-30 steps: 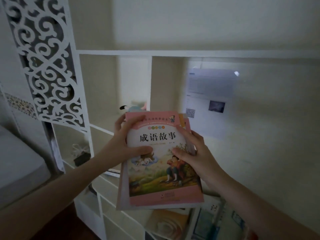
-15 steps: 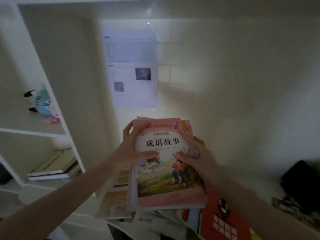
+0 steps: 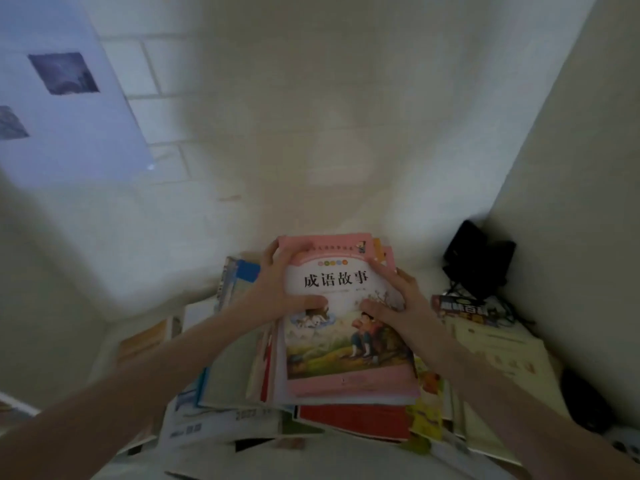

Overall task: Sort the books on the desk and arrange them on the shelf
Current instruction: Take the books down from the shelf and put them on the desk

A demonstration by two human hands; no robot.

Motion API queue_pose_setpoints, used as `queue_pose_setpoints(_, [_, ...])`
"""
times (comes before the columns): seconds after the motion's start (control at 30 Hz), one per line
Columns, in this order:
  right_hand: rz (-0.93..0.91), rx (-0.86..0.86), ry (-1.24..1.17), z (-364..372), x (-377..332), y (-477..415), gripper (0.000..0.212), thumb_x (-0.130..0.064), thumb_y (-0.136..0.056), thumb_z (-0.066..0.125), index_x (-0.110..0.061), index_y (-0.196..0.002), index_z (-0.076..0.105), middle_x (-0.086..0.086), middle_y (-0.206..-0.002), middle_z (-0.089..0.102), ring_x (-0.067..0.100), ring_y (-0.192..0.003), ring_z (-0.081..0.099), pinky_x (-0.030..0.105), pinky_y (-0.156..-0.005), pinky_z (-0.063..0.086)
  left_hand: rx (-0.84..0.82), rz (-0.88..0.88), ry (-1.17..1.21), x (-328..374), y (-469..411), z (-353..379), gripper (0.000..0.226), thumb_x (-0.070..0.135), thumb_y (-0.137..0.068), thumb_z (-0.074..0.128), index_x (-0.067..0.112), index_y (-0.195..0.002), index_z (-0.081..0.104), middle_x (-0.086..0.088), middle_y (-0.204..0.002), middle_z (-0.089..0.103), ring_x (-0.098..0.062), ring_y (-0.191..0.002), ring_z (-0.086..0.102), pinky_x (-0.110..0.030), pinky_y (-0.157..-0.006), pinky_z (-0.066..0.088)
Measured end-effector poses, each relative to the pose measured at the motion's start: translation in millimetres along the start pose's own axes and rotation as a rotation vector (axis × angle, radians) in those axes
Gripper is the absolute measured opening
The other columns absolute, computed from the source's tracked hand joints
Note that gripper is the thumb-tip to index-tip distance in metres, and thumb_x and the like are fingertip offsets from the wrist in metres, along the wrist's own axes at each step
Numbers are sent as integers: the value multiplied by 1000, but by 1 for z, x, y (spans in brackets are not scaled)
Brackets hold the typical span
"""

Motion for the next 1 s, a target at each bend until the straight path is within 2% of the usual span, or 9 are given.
queue_pose_setpoints(0.07, [43, 22, -23, -12, 16, 7, 74, -42, -74, 70, -48, -140, 38, -14, -155, 13, 11, -143, 17, 35, -113, 28, -36, 7, 13, -3, -6, 22, 88, 65, -48, 71, 50, -126, 31, 33, -130, 15, -16, -138, 14, -44, -112, 28])
queue_pose_setpoints(0.2, [117, 58, -42, -36, 58, 17, 79, -31, -74, 77, -43, -142, 39, -17, -155, 11, 1, -139, 13, 33, -109, 24, -95, -5, -57, -14, -20, 73, 91, 56, -55, 79, 40, -133, 34, 9, -140, 19, -18, -137, 18, -31, -113, 20])
queue_pose_setpoints(0.33, [190, 74, -32, -55, 102, 25, 76, -26, -75, 79, -45, -138, 42, -13, -157, 8, 9, -146, 7, 44, -116, 18, -200, -72, -5, -32, -23, 124, 93, 54, -52, 81, 48, -130, 30, 10, -143, 12, -17, -140, 12, -45, -113, 25])
queue_pose_setpoints(0.47, [234, 73, -69, -64, 136, 28, 77, -20, -77, 78, -40, -141, 41, -9, -158, 6, 12, -147, 8, 35, -113, 21, -274, -114, -16, -46, -26, 163, 97, 54, -54, 83, 41, -135, 31, 9, -148, 5, -19, -142, 6, -44, -115, 21])
queue_pose_setpoints(0.57, [277, 69, -43, -69, 157, 27, 77, -20, -79, 77, -37, -144, 38, -8, -160, 5, 11, -148, 4, 39, -115, 18, -306, -171, -40, -48, -31, 181, 87, 33, -66, 86, 36, -135, 34, 0, -152, -3, -20, -144, 1, -36, -115, 17])
queue_pose_setpoints(0.63, [296, 72, -46, -70, 168, 27, 77, -20, -80, 76, -36, -145, 37, -4, -159, 10, 16, -147, 10, 39, -115, 19, -334, -219, -73, -53, -34, 191, 86, 28, -69, 84, 32, -138, 34, -3, -153, -6, -21, -145, -1, -32, -114, 17])
queue_pose_setpoints(0.7, [305, 57, -4, -70, 177, 26, 76, -24, -81, 75, -39, -144, 35, -2, -159, 11, 21, -147, 10, 41, -115, 18, -346, -250, -130, -56, -34, 197, 87, 34, -71, 82, 32, -141, 31, -4, -154, -5, -24, -145, 0, -35, -115, 16])
queue_pose_setpoints(0.83, [384, -38, 347, -75, 190, 21, 87, -42, -79, 74, -47, -147, 21, -2, -161, 5, 26, -146, -3, 50, -116, 7, -332, -202, -407, -55, -34, 200, 92, 53, -72, 74, 36, -146, 23, -7, -156, -3, -27, -144, -7, -42, -116, 7])
queue_pose_setpoints(1.0, [420, -31, 377, -75, 192, 22, 90, -46, -77, 75, -49, -147, 19, -4, -161, -14, 30, -146, -14, 55, -116, 4, -363, -184, -393, -52, -23, 197, 105, 72, -57, 59, 37, -147, 19, -4, -156, -21, -28, -143, -23, -49, -116, -1])
Point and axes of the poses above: each hand's wrist, its own y-axis away from the middle knuckle, its own z-axis out of the palm, x = y × z, the point moved 6 cm from there along -y, towards the middle knuckle
